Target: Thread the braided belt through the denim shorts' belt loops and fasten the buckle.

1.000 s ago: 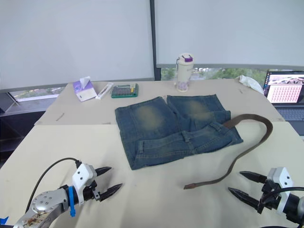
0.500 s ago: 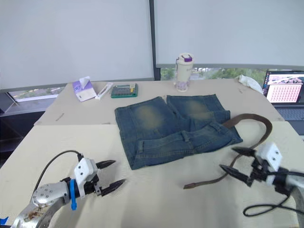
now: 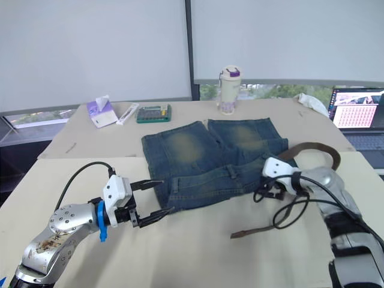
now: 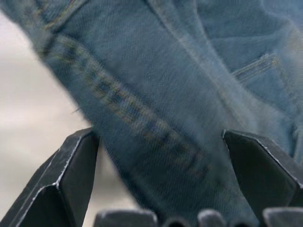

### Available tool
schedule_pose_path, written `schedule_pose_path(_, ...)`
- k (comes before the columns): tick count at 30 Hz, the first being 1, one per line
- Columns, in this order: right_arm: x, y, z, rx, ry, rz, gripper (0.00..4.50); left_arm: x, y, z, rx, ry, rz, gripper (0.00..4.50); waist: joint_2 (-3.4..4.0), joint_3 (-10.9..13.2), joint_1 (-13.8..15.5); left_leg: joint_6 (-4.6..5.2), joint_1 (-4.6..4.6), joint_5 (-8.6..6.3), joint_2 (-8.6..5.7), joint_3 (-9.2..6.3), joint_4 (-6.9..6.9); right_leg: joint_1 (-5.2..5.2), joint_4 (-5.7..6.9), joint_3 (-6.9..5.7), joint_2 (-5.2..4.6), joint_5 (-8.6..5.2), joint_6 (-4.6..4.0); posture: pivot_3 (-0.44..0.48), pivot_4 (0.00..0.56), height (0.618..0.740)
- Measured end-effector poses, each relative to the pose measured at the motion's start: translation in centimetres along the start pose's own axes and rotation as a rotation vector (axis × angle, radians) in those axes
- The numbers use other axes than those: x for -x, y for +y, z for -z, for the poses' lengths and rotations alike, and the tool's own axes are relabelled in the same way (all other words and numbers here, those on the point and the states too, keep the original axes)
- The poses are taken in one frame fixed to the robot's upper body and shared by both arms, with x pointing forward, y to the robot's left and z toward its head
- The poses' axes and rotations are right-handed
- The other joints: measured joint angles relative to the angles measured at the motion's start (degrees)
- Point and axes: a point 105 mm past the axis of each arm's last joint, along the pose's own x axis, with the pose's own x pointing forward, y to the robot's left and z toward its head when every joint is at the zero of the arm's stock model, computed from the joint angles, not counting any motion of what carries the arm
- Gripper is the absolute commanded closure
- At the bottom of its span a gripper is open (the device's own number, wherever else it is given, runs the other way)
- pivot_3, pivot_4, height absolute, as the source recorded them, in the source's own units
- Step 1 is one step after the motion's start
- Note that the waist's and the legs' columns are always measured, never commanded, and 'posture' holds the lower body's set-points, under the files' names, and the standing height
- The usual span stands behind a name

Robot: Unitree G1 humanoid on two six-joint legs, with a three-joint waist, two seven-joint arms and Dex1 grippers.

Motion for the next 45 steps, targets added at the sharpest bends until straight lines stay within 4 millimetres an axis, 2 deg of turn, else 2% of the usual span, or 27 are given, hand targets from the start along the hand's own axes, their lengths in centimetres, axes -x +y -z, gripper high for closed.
schedule_pose_path(4,-0.9,-0.2,0.0,-0.034,0.019,0.008,2.46,0.0,0.0,0.1,0.003,0.002,-0.003,0.0,-0.19,0.0,0.1,0.0,0.09,0.0,0.04,-0.03,0.01,0.08,0.0,0.01,-0.03,0.03,-0.04,0.0,0.15,0.74)
schedule_pose_path(9,-0.9,-1.1,0.3,-0.157,0.073,0.081,4.24,-0.1,0.0,0.1,0.011,-0.006,-0.018,0.0,-0.16,-0.1,0.2,0.0,0.11,0.0,0.04,-0.14,0.01,0.07,0.01,0.02,-0.04,0.04,-0.05,0.0,0.15,0.74)
schedule_pose_path(11,-0.5,-0.9,0.2,-0.22,0.108,0.1,4.48,-0.2,-0.2,0.2,0.013,-0.004,-0.015,0.0,-0.13,-0.1,0.5,0.0,0.06,0.0,0.01,-0.22,0.02,0.06,0.01,0.01,-0.06,0.04,-0.05,0.0,0.15,0.74)
schedule_pose_path(16,0.6,1.0,-0.3,-0.331,0.176,0.116,4.48,-0.4,-0.4,0.1,0.01,-0.003,-0.009,0.0,-0.05,-0.1,1.3,0.0,-0.1,0.0,-0.03,-0.45,0.02,-0.04,0.0,-0.12,-0.06,0.04,-0.04,0.0,0.15,0.74)
schedule_pose_path(19,2.3,4.0,-0.9,-0.316,0.238,0.077,4.48,-0.5,-0.4,0.1,0.008,-0.005,-0.002,0.0,0.06,-0.2,2.0,-0.01,-0.3,0.0,-0.07,-0.72,0.02,-0.09,-0.04,-0.39,-0.07,-0.03,0.04,0.0,0.15,0.74)
schedule_pose_path(22,2.9,6.3,-2.0,-0.35,0.232,0.032,4.48,-0.6,-0.6,0.1,0.008,-0.005,0.01,0.0,0.02,-0.2,1.8,-0.01,-0.3,0.0,-0.06,-0.96,0.02,-0.07,-0.03,-0.39,-0.06,-0.04,0.05,0.0,0.15,0.74)
schedule_pose_path(28,3.1,9.4,-4.3,-0.342,0.174,-0.061,4.48,-0.9,-0.5,-0.2,-0.004,-0.011,0.035,0.0,0.02,-0.2,1.2,-0.03,-0.28,0.01,-0.07,-0.96,0.02,-0.08,-0.01,-0.44,-0.01,-0.08,0.12,0.0,0.15,0.74)
schedule_pose_path(30,2.9,9.6,-5.0,-0.259,0.137,-0.08,3.54,-0.9,-0.5,-0.2,-0.004,-0.01,0.043,0.0,0.02,-0.1,0.9,-0.05,-0.28,0.02,-0.09,-0.95,0.02,-0.1,-0.01,-0.43,-0.04,-0.08,0.12,0.0,0.15,0.74)
schedule_pose_path(32,3.1,9.4,-5.2,-0.195,0.124,-0.089,2.94,-1.0,-0.5,-0.1,-0.002,-0.009,0.049,0.0,0.05,-0.1,0.8,-0.06,-0.29,0.03,-0.1,-0.94,0.02,-0.1,-0.02,-0.43,-0.06,-0.08,0.13,0.0,0.15,0.74)
schedule_pose_path(34,3.8,9.3,-5.1,-0.186,0.119,-0.107,2.28,-1.0,-0.5,-0.1,-0.001,-0.008,0.055,0.0,0.03,0.0,0.8,-0.07,-0.3,0.03,-0.1,-0.95,0.02,-0.09,-0.03,-0.44,-0.06,-0.08,0.12,0.0,0.15,0.74)
schedule_pose_path(36,4.8,8.1,-5.5,-0.213,0.076,-0.072,1.45,-1.0,-0.5,0.0,0.004,-0.004,0.059,0.0,0.02,0.0,0.9,-0.07,-0.3,0.03,-0.1,-0.96,0.02,-0.07,-0.03,-0.43,-0.06,-0.07,0.12,0.0,0.15,0.74)
schedule_pose_path(37,5.3,7.8,-5.7,-0.228,0.055,-0.068,1.26,-1.0,-0.4,0.1,0.004,-0.004,0.061,0.0,0.01,0.0,0.9,-0.07,-0.31,0.03,-0.1,-0.96,0.03,-0.07,-0.03,-0.43,-0.07,-0.07,0.12,0.0,0.15,0.74)
schedule_pose_path(41,8.8,7.8,-6.8,-0.27,-0.043,-0.171,1.26,-1.1,-0.5,0.0,0.0,-0.004,0.07,0.0,0.04,0.0,1.4,-0.05,-0.33,0.02,-0.1,-0.94,0.03,-0.06,-0.08,-0.45,-0.07,-0.08,0.12,0.0,0.15,0.74)
schedule_pose_path(43,10.1,8.6,-6.9,-0.274,-0.039,-0.241,1.26,-1.0,-0.6,0.1,-0.001,0.001,0.082,0.0,0.02,0.0,1.5,-0.04,-0.32,0.02,-0.08,-0.9,0.03,-0.02,-0.07,-0.46,-0.06,-0.08,0.12,0.0,0.15,0.74)
schedule_pose_path(45,10.5,10.0,-5.9,-0.294,0.005,-0.312,1.26,-0.9,-0.9,0.4,-0.001,0.021,0.104,0.0,-0.02,0.0,1.6,-0.04,-0.32,0.02,-0.07,-0.77,0.03,0.02,-0.06,-0.46,-0.05,-0.09,0.15,0.0,0.15,0.74)
